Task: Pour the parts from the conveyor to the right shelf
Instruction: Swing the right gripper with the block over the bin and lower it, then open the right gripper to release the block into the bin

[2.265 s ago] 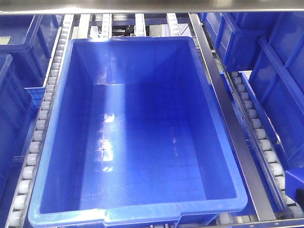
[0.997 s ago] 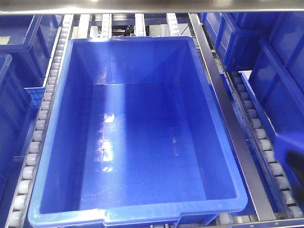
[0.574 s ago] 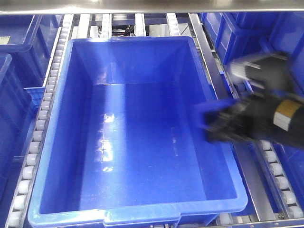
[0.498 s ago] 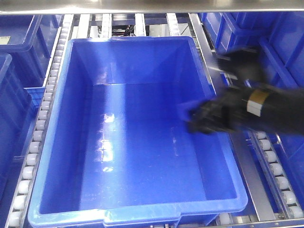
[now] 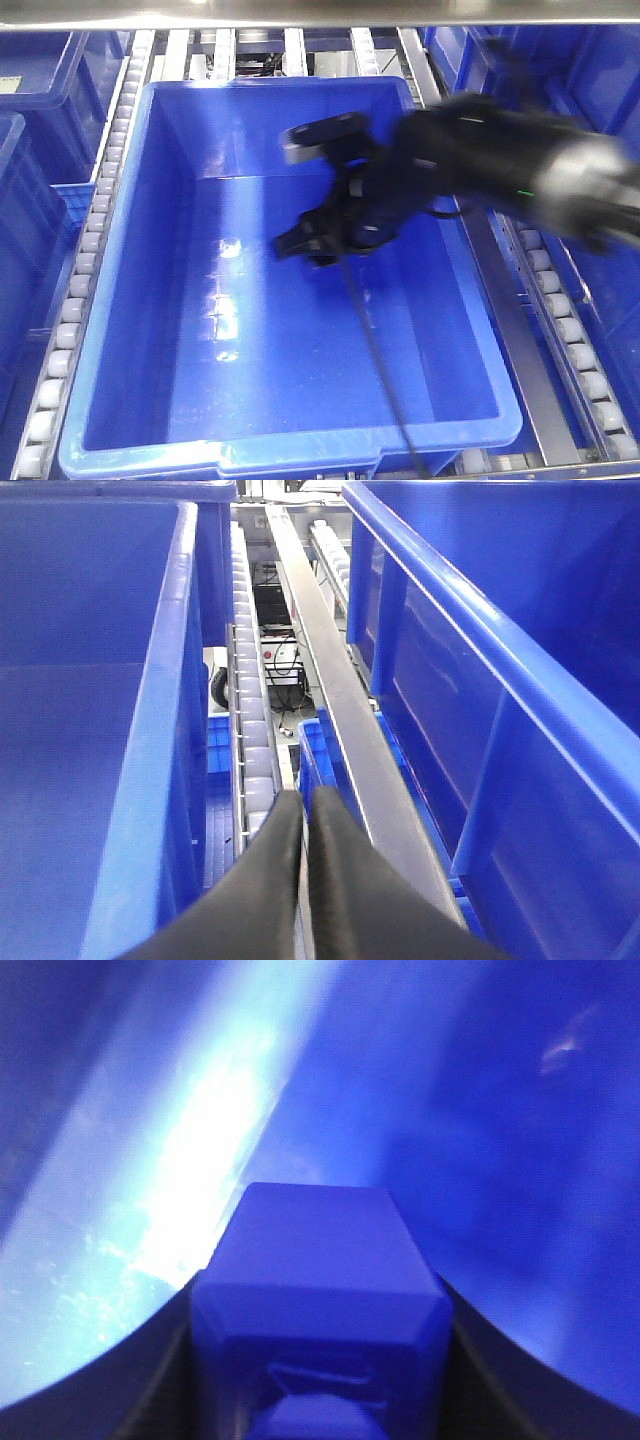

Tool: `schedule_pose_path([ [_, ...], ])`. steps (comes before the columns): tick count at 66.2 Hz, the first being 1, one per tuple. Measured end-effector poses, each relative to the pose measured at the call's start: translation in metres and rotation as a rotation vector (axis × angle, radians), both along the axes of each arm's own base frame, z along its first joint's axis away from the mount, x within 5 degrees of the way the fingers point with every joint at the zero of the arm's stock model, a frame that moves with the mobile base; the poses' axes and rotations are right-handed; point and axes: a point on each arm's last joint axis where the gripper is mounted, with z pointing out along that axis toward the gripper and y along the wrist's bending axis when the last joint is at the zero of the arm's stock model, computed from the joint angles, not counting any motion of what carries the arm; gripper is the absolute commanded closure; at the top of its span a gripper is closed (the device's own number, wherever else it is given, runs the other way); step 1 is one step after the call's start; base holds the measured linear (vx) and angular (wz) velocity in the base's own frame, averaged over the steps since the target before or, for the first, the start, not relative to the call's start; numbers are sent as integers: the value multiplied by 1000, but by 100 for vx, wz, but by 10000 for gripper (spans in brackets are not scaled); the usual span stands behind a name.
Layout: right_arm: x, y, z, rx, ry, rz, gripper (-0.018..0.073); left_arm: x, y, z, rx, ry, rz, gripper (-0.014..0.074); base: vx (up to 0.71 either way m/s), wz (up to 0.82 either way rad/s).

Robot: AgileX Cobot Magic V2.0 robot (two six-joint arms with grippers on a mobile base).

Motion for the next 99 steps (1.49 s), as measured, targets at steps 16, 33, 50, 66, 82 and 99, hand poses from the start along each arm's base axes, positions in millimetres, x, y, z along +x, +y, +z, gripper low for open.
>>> schedule_pose_path([
  [16,34,29,-41,-86,139,15,561,0,0,0,0,0,0,603,0,0],
  [33,53,44,-77,-111,215,14,554,0,0,0,0,0,0,603,0,0],
  [50,54,45,-77,-113,220,15,328,0,0,0,0,0,0,603,0,0],
  [66,54,46,-77,-115,223,17,-34,0,0,0,0,0,0,603,0,0],
  [82,50,43,-55,-87,179,17,-71,0,0,0,0,0,0,603,0,0],
  [99,37,31,-8,5,4,12,21,0,0,0,0,0,0,603,0,0],
])
